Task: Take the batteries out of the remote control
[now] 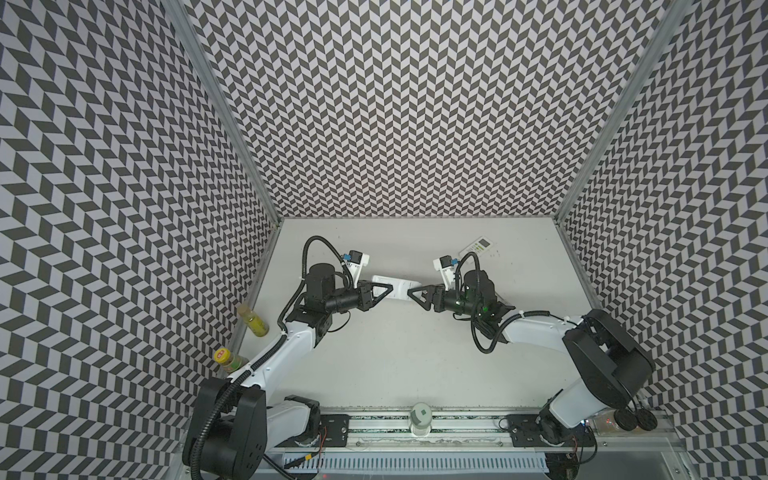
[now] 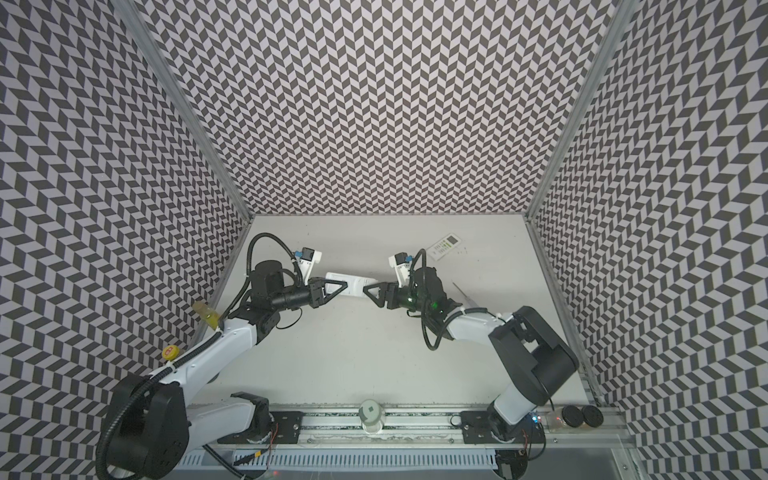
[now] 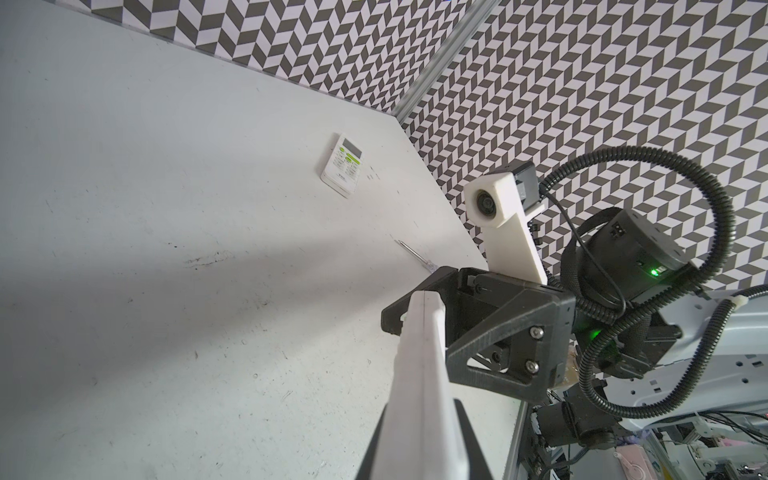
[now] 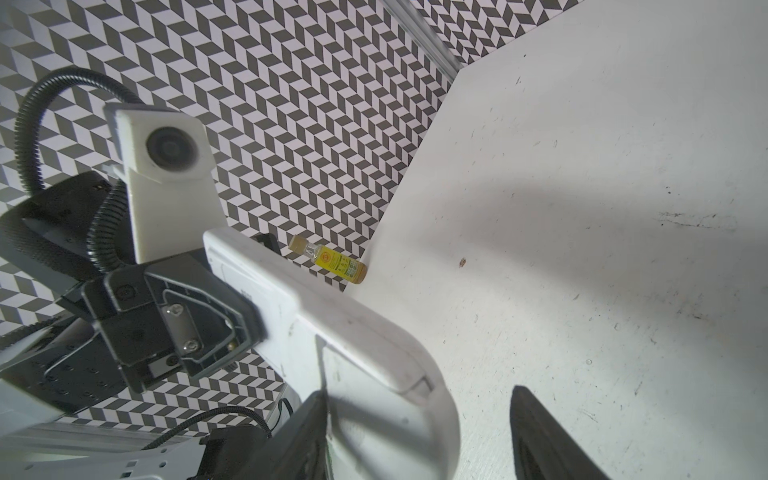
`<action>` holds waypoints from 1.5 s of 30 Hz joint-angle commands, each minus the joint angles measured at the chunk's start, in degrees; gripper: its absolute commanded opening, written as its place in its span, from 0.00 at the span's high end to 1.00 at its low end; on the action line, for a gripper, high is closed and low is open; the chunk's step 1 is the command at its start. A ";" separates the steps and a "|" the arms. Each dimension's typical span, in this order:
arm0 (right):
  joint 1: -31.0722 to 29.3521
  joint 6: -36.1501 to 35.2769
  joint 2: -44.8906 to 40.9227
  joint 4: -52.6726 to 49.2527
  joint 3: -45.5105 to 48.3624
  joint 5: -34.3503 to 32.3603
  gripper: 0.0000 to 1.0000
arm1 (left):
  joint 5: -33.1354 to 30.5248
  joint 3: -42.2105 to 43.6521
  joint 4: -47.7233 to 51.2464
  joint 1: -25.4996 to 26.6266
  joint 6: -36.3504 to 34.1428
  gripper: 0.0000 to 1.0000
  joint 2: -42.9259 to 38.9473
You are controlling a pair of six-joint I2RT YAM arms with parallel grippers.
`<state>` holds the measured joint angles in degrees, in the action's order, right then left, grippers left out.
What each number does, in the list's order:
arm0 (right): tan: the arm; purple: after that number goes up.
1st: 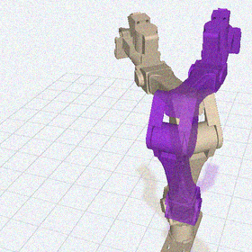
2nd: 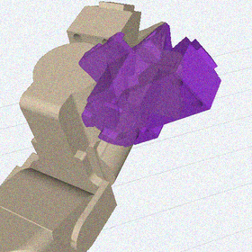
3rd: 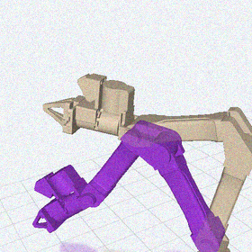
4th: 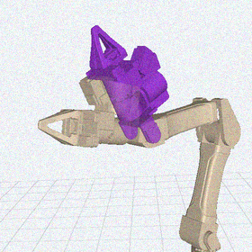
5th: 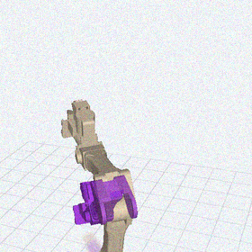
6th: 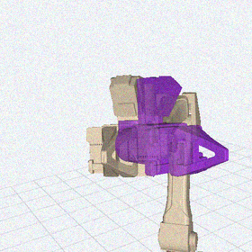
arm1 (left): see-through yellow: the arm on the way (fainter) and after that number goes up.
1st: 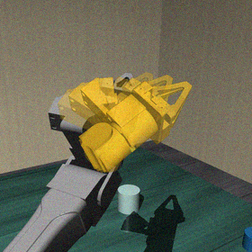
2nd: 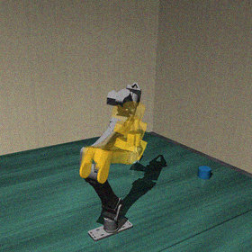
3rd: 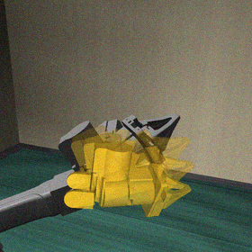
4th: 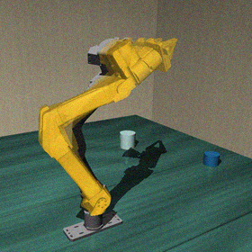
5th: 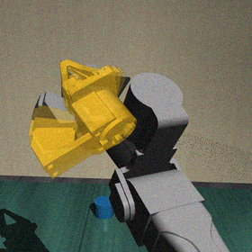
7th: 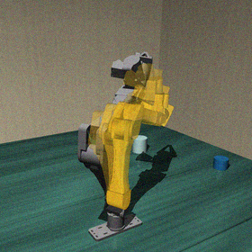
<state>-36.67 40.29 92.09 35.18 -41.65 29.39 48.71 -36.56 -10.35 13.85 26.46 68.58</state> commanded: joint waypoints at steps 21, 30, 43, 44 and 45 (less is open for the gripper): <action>0.44 -3.64 -2.42 -0.73 1.14 -3.37 0.69 | -0.33 -3.47 1.00 -1.62 -2.70 1.00 -0.45; 1.75 -4.34 -4.68 -1.57 2.93 -3.28 0.86 | -2.84 -4.42 2.82 -2.82 -3.69 1.00 -0.42; 5.27 -12.06 -11.31 -14.84 3.56 -11.07 0.88 | -4.87 -4.55 3.67 -3.52 -3.69 1.00 -0.20; 5.49 -14.09 -11.94 -17.67 3.06 -13.26 0.88 | -4.85 -4.52 3.67 -3.50 -3.69 1.00 -0.14; 5.63 -15.81 -12.37 -20.31 2.59 -15.27 0.88 | -4.78 -4.54 3.66 -3.55 -3.69 1.00 -0.12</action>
<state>-31.64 30.44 81.91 21.96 -37.93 20.93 44.16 -39.48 -5.82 10.68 23.42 68.58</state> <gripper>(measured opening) 0.118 0.157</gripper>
